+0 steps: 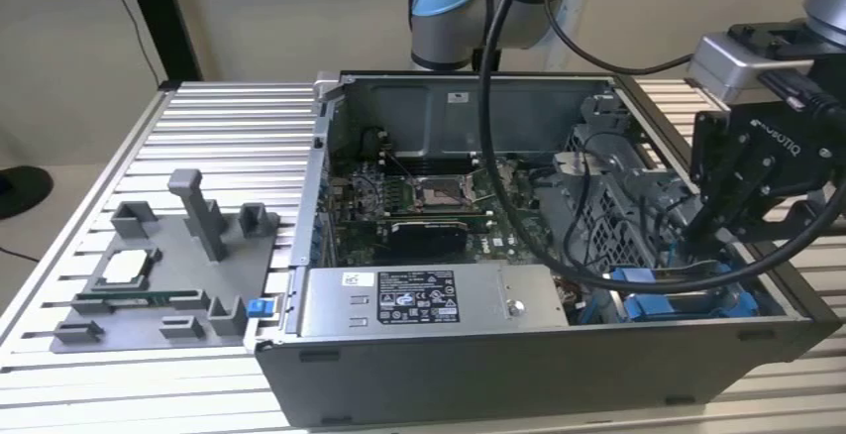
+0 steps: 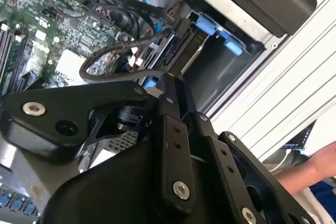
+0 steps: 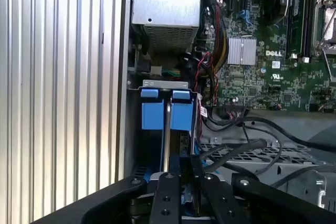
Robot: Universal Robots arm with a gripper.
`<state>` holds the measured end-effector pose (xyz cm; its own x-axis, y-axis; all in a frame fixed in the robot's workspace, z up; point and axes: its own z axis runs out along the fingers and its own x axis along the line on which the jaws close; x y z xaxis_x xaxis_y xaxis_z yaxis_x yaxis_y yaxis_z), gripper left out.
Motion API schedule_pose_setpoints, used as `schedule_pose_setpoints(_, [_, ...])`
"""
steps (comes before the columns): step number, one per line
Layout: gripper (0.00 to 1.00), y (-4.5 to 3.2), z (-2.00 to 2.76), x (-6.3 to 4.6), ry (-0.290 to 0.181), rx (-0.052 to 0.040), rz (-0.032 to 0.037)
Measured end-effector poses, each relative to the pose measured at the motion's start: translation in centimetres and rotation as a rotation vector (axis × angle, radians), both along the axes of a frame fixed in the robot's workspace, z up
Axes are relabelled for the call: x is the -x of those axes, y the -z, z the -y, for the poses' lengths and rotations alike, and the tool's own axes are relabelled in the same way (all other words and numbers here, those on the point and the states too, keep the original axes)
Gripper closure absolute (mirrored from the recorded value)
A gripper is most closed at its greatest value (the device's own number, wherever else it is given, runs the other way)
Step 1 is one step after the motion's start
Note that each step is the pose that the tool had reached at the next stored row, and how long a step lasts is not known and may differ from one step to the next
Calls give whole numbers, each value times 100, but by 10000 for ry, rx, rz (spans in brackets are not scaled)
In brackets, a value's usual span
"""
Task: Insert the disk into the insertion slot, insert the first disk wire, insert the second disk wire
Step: 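Insert the first disk wire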
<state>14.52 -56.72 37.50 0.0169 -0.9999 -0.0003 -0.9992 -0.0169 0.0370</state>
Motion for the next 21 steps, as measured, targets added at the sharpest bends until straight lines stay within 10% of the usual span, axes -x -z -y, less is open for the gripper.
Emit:
schedule_pose_setpoints(13, [100,70,2,-201,165,-1,-55])
schedule_pose_setpoints(21, [100,137,1,-203,1263,-3,-58])
